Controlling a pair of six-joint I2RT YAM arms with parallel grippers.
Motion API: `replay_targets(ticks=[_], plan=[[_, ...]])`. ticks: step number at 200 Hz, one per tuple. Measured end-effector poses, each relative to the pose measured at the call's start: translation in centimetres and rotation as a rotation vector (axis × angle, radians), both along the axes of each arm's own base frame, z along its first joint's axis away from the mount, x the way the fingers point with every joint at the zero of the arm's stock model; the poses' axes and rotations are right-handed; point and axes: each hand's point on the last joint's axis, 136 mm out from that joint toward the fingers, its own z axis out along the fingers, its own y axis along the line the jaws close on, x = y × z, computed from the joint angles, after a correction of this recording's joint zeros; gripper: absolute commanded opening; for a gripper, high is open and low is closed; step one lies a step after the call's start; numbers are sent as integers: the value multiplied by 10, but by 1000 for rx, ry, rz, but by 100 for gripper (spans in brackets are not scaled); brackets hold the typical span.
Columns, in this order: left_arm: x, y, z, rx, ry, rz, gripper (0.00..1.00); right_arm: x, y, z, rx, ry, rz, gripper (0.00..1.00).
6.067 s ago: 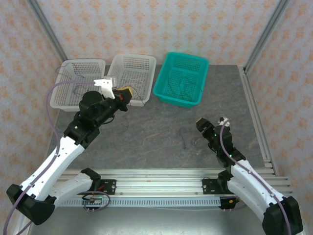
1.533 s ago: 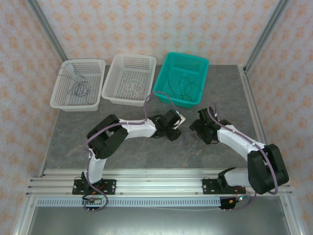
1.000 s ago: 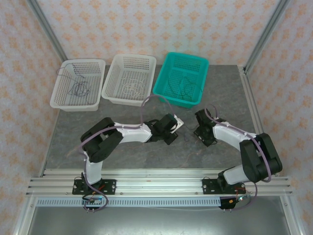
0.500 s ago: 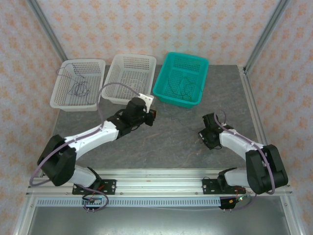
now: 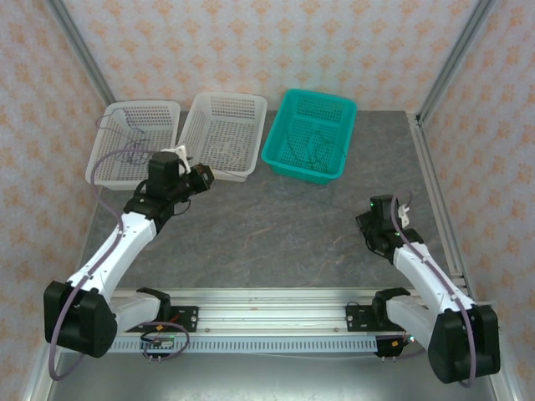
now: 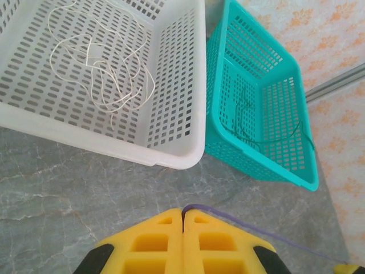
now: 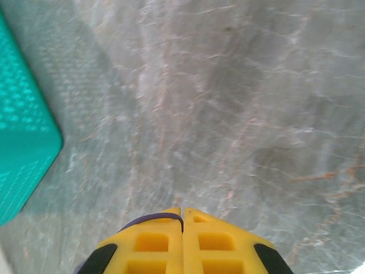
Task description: Untangle the cables
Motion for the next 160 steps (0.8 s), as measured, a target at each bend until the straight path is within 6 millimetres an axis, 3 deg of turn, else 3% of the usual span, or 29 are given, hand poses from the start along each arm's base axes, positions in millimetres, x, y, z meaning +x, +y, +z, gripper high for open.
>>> replay_targets(ticks=[25, 51, 70, 90, 108, 137, 160], plan=[[9, 3, 38, -38, -70, 16, 0, 18, 36, 23, 115, -122, 185, 18], [19, 6, 107, -48, -205, 23, 0, 25, 89, 62, 208, -256, 417, 46], [28, 14, 158, -39, -308, 40, 0, 29, 120, 104, 263, -380, 551, 62], [42, 32, 206, -31, -394, 85, 0, 32, 127, 144, 286, -508, 593, 72], [55, 57, 239, -22, -443, 145, 0, 29, 126, 162, 285, -572, 598, 75], [73, 114, 284, -5, -499, 281, 0, 26, 124, 169, 271, -600, 593, 78], [79, 165, 318, 31, -540, 411, 0, 26, 122, 159, 267, -577, 584, 79]])
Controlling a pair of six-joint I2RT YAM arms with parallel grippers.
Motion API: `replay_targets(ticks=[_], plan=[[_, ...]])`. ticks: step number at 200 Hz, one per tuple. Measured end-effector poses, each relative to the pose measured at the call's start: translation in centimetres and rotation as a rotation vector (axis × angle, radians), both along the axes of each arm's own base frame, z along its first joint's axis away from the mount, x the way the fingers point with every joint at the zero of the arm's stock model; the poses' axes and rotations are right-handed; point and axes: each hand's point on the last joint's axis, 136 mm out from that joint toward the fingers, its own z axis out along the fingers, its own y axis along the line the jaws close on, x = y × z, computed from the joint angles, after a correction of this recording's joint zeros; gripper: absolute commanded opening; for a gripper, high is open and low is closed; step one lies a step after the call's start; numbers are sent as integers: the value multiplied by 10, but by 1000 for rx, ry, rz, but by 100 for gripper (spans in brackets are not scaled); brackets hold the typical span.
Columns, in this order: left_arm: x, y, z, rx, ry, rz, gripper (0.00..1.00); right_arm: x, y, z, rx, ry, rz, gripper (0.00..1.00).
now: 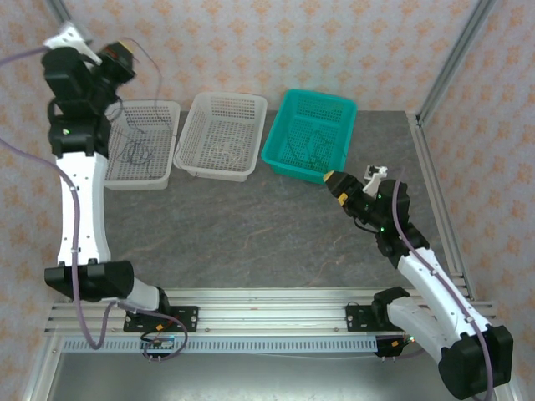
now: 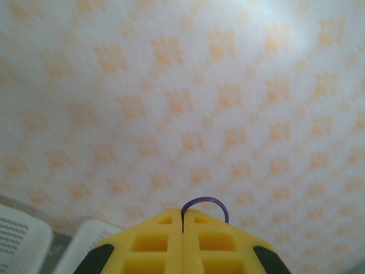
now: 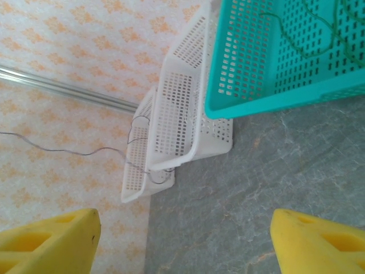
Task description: Untangle the cables
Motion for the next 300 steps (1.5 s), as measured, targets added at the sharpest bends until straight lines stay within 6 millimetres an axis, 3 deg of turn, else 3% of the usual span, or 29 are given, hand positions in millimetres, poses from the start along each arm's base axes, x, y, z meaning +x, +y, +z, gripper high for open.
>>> replay_targets(ticks=[32, 53, 82, 121, 141, 157, 176, 195, 208, 218, 240, 260, 283, 300], plan=[[7, 68, 32, 30, -35, 170, 0, -4, -2, -20, -20, 62, -5, 79], [19, 98, 32, 46, -23, 224, 0, -4, -3, -25, -33, 76, -9, 80], [46, 126, -2, 45, 55, 252, 0, -3, -6, -30, -46, 92, -23, 80], [73, 145, -57, 9, 176, 255, 0, -1, -6, -42, -58, 131, -26, 80], [81, 149, -96, -16, 267, 253, 0, 0, -6, -46, -63, 144, -29, 80], [87, 152, -139, -42, 361, 249, 0, 1, -6, -48, -63, 151, -30, 80], [87, 153, -209, -82, 500, 251, 21, 1, -6, -49, -60, 158, -32, 80], [74, 151, -285, -121, 660, 273, 52, 1, -6, -49, -57, 161, -34, 80], [65, 149, -319, -147, 737, 284, 60, 1, -6, -49, -57, 163, -33, 80], [60, 148, -332, -163, 769, 294, 62, 0, -6, -50, -60, 168, -33, 81], [53, 144, -324, -155, 751, 298, 62, -2, -6, -52, -63, 178, -33, 81], [40, 127, -284, -130, 674, 286, 61, -2, -7, -51, -62, 176, -34, 81], [19, 83, -219, -72, 523, 222, 57, -2, -7, -51, -57, 179, -38, 81], [-5, 39, -196, -23, 441, 144, 56, -2, -7, -51, -57, 180, -38, 81]])
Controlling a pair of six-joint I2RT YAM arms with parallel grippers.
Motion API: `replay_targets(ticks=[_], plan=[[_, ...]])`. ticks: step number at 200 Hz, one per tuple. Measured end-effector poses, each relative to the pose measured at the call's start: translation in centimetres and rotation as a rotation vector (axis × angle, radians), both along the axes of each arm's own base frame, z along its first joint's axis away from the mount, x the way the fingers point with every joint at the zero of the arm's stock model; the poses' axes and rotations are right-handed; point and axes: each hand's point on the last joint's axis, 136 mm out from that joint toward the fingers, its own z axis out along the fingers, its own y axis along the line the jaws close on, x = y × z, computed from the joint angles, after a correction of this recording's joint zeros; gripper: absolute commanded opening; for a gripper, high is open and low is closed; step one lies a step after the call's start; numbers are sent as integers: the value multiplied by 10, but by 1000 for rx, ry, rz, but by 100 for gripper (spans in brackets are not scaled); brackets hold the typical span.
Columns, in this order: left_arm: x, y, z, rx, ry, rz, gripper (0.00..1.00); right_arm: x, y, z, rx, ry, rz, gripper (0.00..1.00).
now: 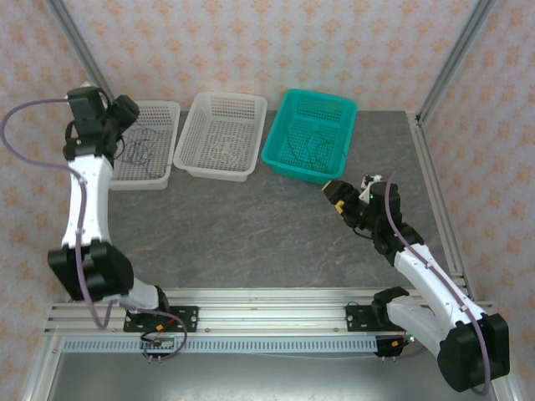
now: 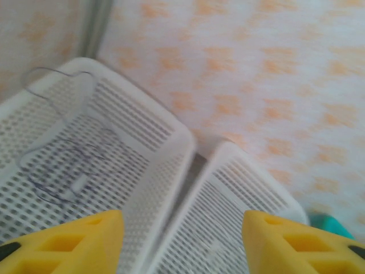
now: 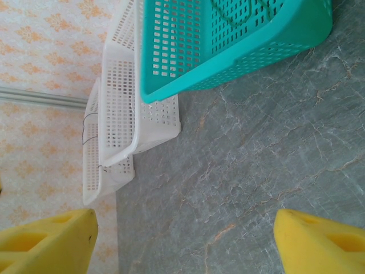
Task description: Untangle the cables
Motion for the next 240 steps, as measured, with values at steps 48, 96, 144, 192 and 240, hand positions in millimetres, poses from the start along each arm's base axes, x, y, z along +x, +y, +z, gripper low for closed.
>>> replay_targets(ticks=[48, 96, 144, 192, 240], plan=[[-46, -72, -41, 197, 112, -226, 52, -1, 0, -7, -3, 16, 3, 82], [-23, -57, -130, 273, 452, -270, 52, 1, 3, -20, -9, 60, 13, 83], [2, -51, -196, 239, 642, -282, 40, -1, 3, -17, -7, 54, 16, 84], [6, -45, -208, 250, 678, -261, 31, -5, 1, -11, -8, 37, 14, 84], [8, -40, -215, 249, 696, -248, 31, -5, 1, -15, -12, 53, 14, 85]])
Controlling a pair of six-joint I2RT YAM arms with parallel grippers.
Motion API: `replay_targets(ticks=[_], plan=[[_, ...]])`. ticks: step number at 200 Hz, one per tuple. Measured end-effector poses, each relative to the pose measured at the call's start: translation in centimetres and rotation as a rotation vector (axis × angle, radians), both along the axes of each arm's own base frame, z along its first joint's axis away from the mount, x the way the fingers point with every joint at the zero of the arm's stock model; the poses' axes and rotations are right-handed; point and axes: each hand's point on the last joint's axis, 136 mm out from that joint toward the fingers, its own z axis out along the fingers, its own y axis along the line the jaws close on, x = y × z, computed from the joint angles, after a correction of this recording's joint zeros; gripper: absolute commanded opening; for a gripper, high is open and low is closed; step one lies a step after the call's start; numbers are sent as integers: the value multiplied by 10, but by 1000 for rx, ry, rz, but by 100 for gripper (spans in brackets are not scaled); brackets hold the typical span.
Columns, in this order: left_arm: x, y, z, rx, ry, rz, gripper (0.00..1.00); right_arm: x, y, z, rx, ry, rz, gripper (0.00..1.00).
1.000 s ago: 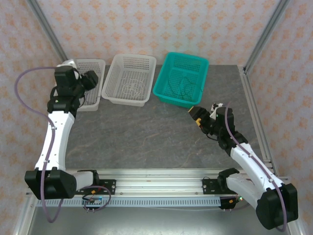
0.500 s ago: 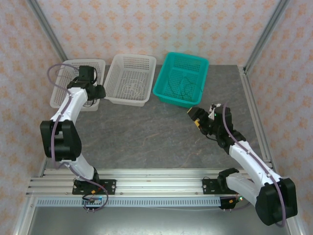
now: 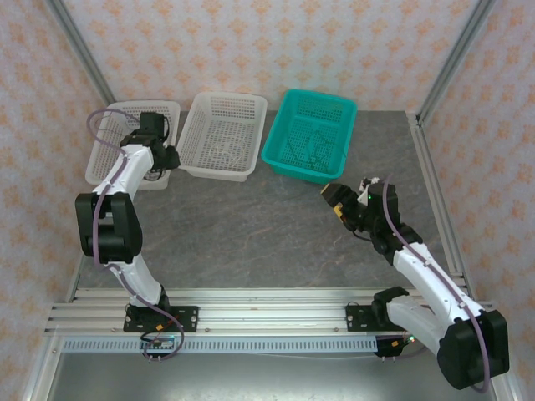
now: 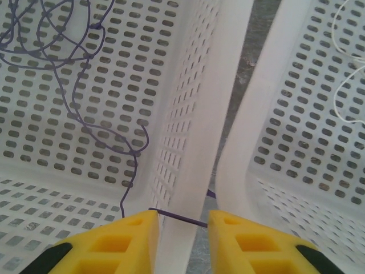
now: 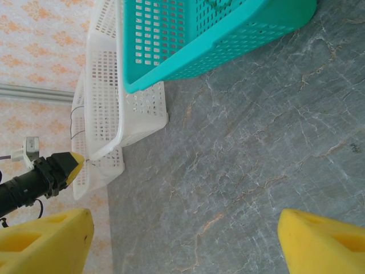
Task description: Untangle the cables
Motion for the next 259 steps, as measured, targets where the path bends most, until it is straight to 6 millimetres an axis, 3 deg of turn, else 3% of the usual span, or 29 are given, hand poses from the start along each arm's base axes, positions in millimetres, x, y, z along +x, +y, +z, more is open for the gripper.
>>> replay_targets(ticks=[45, 94, 197, 223, 259], plan=[[1, 0, -10, -27, 16, 13, 27, 0, 0, 0, 0, 2, 0, 85], [6, 0, -8, -47, -9, 22, 3, 0, 0, 0, 0, 2, 0, 85], [6, 8, 6, -54, -52, 61, 0, 0, 0, -2, -4, 15, 0, 86], [1, 24, 25, -28, -95, 130, 0, 0, 0, 1, -2, 9, 0, 86], [-9, 71, 53, 14, -167, 307, 0, 2, 1, 2, -2, 10, 0, 86]])
